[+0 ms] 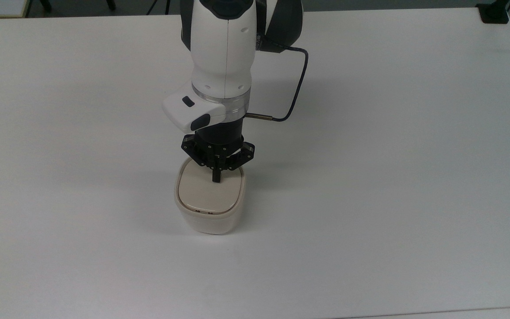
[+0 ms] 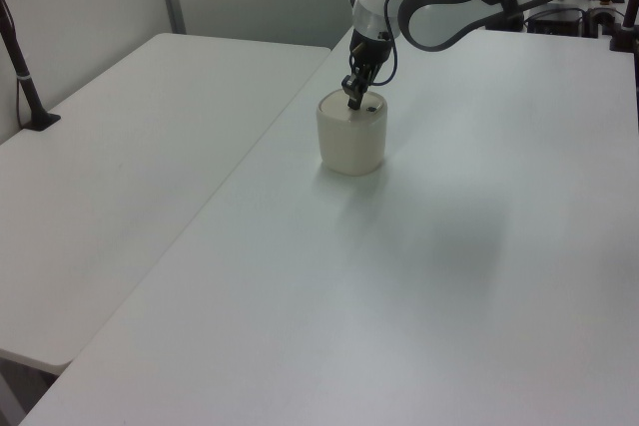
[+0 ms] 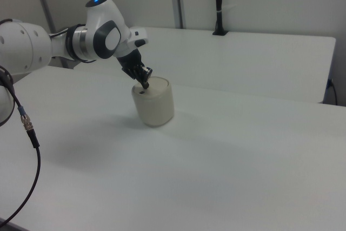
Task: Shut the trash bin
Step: 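Lift the gripper up and away from the closed bin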
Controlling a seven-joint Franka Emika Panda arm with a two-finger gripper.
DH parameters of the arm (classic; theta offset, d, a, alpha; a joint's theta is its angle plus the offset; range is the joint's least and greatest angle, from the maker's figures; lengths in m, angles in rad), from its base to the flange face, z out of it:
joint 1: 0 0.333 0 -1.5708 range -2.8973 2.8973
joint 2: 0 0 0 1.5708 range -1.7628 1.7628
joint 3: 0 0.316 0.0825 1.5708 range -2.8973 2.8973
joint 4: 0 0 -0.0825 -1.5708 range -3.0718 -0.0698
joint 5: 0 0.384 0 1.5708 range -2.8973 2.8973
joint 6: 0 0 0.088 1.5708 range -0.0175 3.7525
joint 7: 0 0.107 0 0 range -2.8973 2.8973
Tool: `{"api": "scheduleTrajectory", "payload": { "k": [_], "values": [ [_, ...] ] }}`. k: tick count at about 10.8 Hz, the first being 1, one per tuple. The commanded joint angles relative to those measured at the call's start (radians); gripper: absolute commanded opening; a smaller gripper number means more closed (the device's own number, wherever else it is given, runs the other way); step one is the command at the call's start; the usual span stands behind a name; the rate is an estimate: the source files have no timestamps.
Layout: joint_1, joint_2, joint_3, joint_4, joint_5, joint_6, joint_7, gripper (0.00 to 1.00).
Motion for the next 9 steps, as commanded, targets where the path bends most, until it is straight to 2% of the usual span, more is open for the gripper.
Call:
{"api": "scheduleTrajectory", "payload": {
  "k": [1,3,6,7,8,9],
  "values": [
    [0.022,-0.009,-0.009,-0.058,-0.003,-0.013,-0.009,0.0],
    [0.013,-0.075,-0.009,-0.056,0.007,-0.032,-0.005,0.02],
    [0.001,-0.227,-0.009,-0.07,0.009,-0.273,-0.012,0.2],
    [0.001,-0.291,-0.008,-0.102,0.009,-0.348,-0.016,0.33],
    [0.001,-0.352,-0.008,-0.148,0.009,-0.398,-0.023,0.72],
    [-0.001,-0.412,-0.002,-0.197,0.009,-0.418,-0.035,1.0]
  ]
}}
